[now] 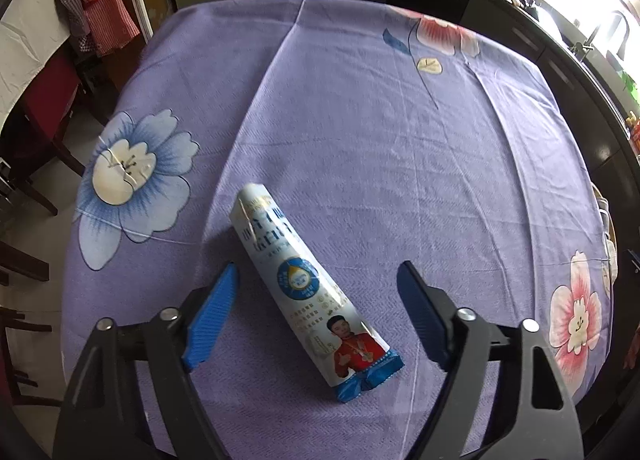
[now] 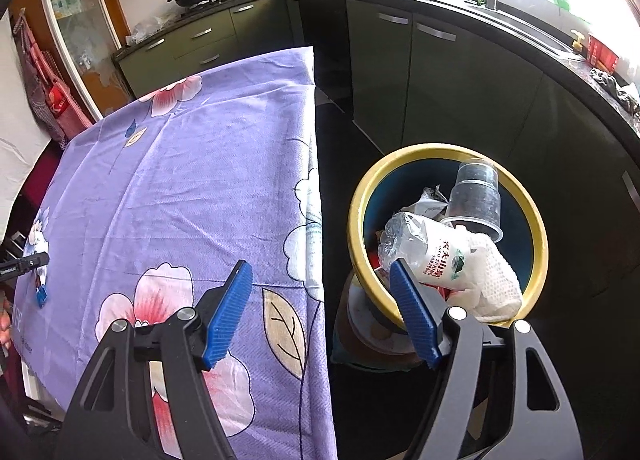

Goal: Collect trash
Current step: 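Lower the left gripper onto the white toothpaste tube and grasp it, then carry the toothpaste tube over the bin and open the left gripper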

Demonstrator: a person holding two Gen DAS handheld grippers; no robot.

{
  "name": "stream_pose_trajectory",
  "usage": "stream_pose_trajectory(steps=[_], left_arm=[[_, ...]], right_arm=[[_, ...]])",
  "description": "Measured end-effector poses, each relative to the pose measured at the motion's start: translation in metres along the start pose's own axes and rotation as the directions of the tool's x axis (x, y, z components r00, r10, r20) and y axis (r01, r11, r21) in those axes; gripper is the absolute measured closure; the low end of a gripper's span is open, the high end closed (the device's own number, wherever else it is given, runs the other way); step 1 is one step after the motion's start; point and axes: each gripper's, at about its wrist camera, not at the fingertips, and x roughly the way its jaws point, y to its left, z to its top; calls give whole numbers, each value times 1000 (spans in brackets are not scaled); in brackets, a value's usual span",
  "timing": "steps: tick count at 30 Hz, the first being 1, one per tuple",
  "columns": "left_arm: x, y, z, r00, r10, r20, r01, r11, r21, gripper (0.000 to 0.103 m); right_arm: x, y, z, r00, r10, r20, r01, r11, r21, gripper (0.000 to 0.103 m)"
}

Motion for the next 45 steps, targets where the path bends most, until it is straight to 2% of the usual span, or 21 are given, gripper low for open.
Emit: stream_pose_trajectory(steps=[7,15,21,27,30,33,39,41,45], left_arm=[[2,0,-2,1000,10,-5,-10,1000,11,44],[0,-2,-4,1000,25,18,-26,998,58,74],[-4,-11,-7,1000,2,23,-4,994,109,79],[-29,-54,-5,995,-74,72,55,968,244,80],[-43,-88,0,987,-134,84,99,937,334,80],[-54,-128,2,975,-211,65,163,887,433,80],[-64,-219,7,946,-323,-5,259,747,613,80],[-66,-253,10,933,-359,-35,291,691,662,80],[-61,-313,17,910,-405,-87,341,614,712,79]], right_arm=[[0,5,1,1000,11,1,-11,1000,-11,32],[-9,11,2,1000,15,16,-15,1000,-22,32],[-18,10,3,1000,4,29,-3,1000,-23,32],[-36,-3,-3,998,-24,52,24,1000,7,32],[-44,-15,-10,998,-40,55,38,999,32,32],[-51,-33,-20,996,-68,56,64,996,68,32],[-58,-66,-38,995,-90,51,82,986,143,32],[-59,-79,-45,994,-96,44,87,982,170,32],[-60,-101,-56,993,-113,30,104,972,212,32]])
